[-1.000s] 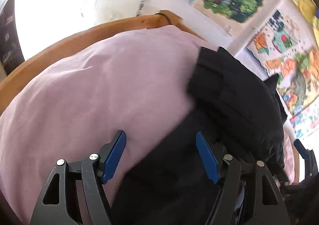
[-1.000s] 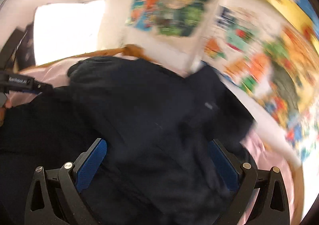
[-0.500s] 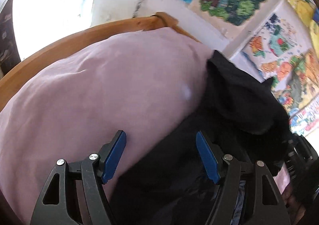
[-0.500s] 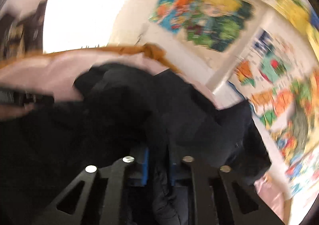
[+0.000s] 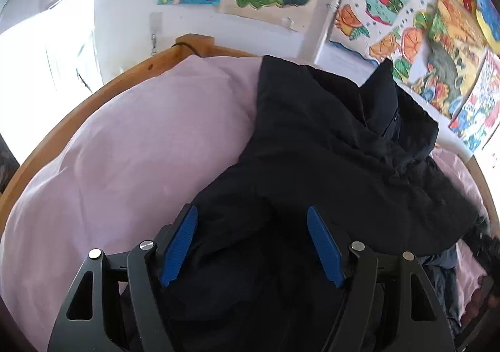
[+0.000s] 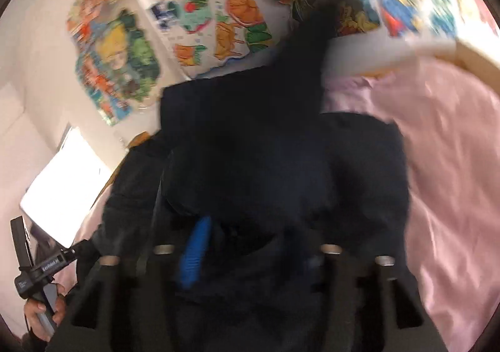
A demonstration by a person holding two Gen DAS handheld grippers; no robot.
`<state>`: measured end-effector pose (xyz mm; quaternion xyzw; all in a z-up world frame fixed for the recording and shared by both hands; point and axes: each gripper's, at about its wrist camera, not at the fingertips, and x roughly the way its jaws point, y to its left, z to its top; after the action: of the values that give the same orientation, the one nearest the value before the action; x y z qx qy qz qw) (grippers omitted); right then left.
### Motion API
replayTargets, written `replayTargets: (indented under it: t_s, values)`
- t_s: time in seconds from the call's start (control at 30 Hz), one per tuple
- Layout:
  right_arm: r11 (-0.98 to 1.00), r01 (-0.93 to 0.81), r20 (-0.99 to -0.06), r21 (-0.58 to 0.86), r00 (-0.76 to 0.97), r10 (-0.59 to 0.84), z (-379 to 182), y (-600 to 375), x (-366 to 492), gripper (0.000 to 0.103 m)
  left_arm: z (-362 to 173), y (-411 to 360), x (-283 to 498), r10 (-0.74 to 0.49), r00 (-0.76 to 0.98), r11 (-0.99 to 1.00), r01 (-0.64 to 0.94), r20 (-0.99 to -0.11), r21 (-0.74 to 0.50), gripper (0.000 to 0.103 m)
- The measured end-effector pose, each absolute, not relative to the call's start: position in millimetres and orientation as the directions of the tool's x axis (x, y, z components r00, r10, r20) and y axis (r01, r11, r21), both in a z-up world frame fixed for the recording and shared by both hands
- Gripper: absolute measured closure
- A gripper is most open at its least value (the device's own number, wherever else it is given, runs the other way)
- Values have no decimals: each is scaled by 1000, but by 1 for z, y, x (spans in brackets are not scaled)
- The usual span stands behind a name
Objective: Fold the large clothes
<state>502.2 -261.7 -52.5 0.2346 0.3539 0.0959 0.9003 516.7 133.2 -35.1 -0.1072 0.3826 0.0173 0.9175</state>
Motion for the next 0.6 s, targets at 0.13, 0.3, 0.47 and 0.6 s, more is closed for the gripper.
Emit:
replayTargets:
  t_s: [0.13,0.3,0.47,0.6]
  values:
    - [802,49,-615,596,670,416,-84,-300,488,32,-39,126,530,-38,696,985,-93,-717,-142,36]
    - [800,132,-626,585,701,342,-78,-343,467,28,-47,119,541,7,681,993,-92,-732,-76,36]
    - [879,199,-648,434,747,151,-65,-351,480,28,-39,112,540,26,737,990,-111,-676,-83,36]
    - [975,92,-609,203,791,52,-46,-318,495,34,-26,87,545,-63,777,997,17,-627,-78,36]
